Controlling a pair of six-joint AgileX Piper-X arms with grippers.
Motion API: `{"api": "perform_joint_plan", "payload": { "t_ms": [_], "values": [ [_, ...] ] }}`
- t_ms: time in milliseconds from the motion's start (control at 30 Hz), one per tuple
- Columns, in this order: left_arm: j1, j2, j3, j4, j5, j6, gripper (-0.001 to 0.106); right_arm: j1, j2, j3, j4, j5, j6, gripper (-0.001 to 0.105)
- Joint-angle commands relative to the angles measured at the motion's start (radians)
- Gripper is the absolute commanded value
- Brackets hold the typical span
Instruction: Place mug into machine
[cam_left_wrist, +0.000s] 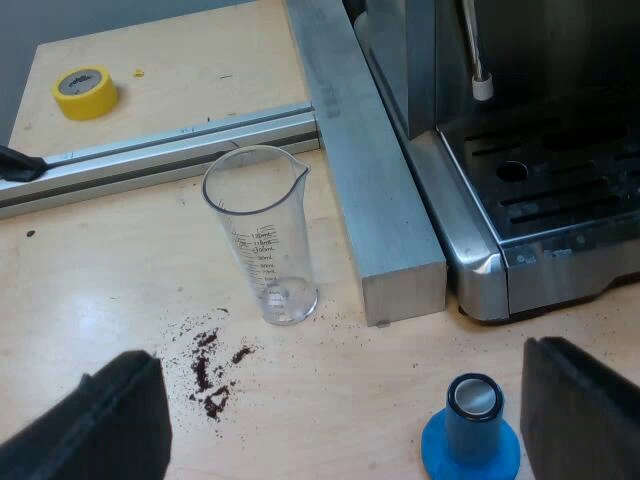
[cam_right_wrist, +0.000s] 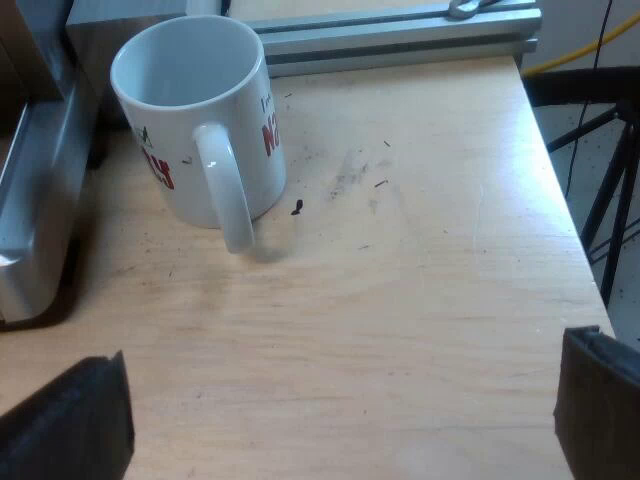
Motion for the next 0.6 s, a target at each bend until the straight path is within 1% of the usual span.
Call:
{"api": "perform_joint_plan", "payload": {
  "t_ms": [33,133,167,233,333,433,533,567,600],
  "values": [
    [0.001,-0.138,-0.003,-0.017,0.007,-0.003,0.073,-0.002,-0.04,-0.003,-0.008,0.0,0.007,0.086],
    [0.001,-0.131,-0.003,-0.017,0.018,-0.003,0.073,-0.002,-0.04,-0.003,-0.008,0.0,0.004,0.086],
    [0.001,-0.12,-0.005,-0.017,0.068,-0.003,0.073,-0.002,-0.032,-0.01,0.015,0.0,0.004,0.086],
    [0.001,-0.103,-0.012,-0.017,0.081,-0.011,0.073,-0.002,-0.013,-0.026,0.054,-0.012,0.004,0.086],
    [-0.017,-0.067,-0.031,-0.027,0.095,-0.02,0.073,-0.002,0.036,-0.057,0.092,-0.062,0.004,0.086],
    [-0.059,-0.027,-0.047,-0.068,0.133,-0.02,0.076,-0.002,0.095,-0.081,0.089,-0.115,0.004,0.086],
    [-0.066,-0.019,-0.05,-0.075,0.139,-0.02,0.077,-0.001,0.141,-0.1,0.089,-0.149,0.004,0.086],
    [-0.122,0.021,-0.051,-0.128,0.186,-0.02,0.078,0.01,0.168,-0.105,0.086,-0.162,0.004,0.086],
    [-0.159,0.051,-0.051,-0.154,0.217,-0.02,0.078,0.022,0.186,-0.106,0.08,-0.164,0.004,0.086]
  ]
}}
